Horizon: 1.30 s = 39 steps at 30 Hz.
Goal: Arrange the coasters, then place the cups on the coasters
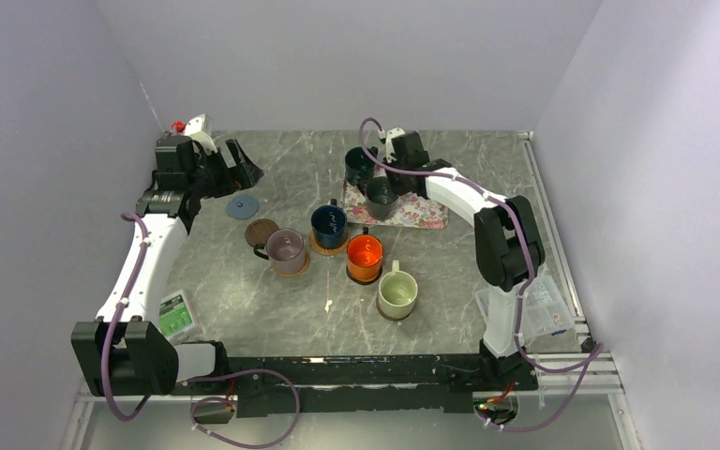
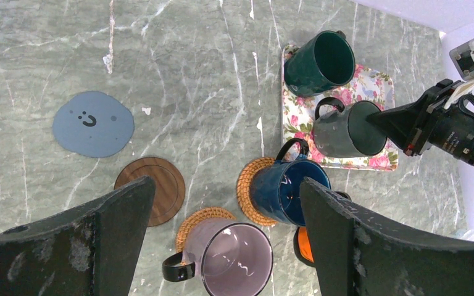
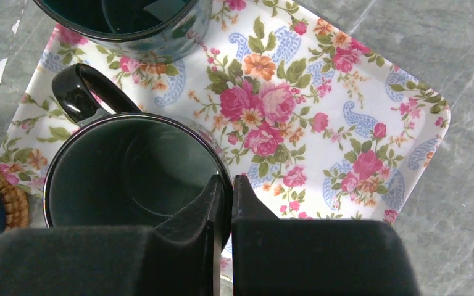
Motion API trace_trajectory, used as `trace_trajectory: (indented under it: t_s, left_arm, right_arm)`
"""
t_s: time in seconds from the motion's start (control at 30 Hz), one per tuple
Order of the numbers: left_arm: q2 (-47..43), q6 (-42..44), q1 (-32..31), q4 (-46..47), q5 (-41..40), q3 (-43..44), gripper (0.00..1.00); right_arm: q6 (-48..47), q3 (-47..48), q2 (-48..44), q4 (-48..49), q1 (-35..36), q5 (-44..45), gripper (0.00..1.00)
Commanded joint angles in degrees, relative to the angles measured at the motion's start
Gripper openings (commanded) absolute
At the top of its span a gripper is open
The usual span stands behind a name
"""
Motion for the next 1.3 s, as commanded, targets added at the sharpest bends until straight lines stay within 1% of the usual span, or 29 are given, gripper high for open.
trace_trajectory:
  t_s: [0.0,0.1,0.17,0.27,0.33,0.43,0.57,0.8,1.07,1.17,1.27]
  left_arm:
    - [-0.66,0.34,-0.21,0.64,0.32,1.35,0.94]
    - [-0.9,0.42,-0.27,0.53,0.04,1.41,0.94]
    - [-1.13,0.7,-0.24,0.85,-0.2,1.22,0.94]
    - [-0.12,0.87,-0.22,0.89,-1.81,1.02,0.94]
    - [0.93,0.55,0.51,-0.3,-0.88,1.98,0.94]
    - [0.26,-0.67,1.62,0.71,0.41,1.35,0.94]
    - [-1.33,-0.47,1.66,1.45,-0.6,0.67,0.94]
    - [-3.3,-0.52,1.66,1.35,-1.84,0.5,0.94]
    - [-6.23,0.0,1.66,1.41,-5.58,0.06,0.94]
    - [-6.46,-0.15,1.71,1.13,-6.01,0.23,0.94]
    - [-7.11,-0.73,1.87,0.59,-8.25,0.34,0.94]
  right_arm:
    - [3.28,1.99,-2.3,-1.31,-0.25,2.31,0.0]
    - [3.76,3.07,-4.8,-2.83,-0.2,3.71,0.0]
    - [6.08,3.66,-7.05,-3.54,-0.25,4.16,0.0]
    - [8.11,4.85,-10.55,-5.09,-0.04,3.79,0.0]
    - [9.64,5.31,-12.92,-5.9,0.38,3.02,0.0]
    - [11.32,6.44,-15.49,-7.19,2.06,2.67,0.0]
    - [11.37,9.88,-16.6,-9.4,6.03,4.18,0.0]
    - [10.98,22.08,-11.22,-13.61,12.66,6.65,0.0]
    - [11.9,41.07,3.57,-18.25,18.84,6.39,0.0]
    - [12.68,45.23,8.28,-17.94,20.1,5.49,0.0]
    - [13.44,46.68,10.58,-16.27,20.77,4.06,0.0]
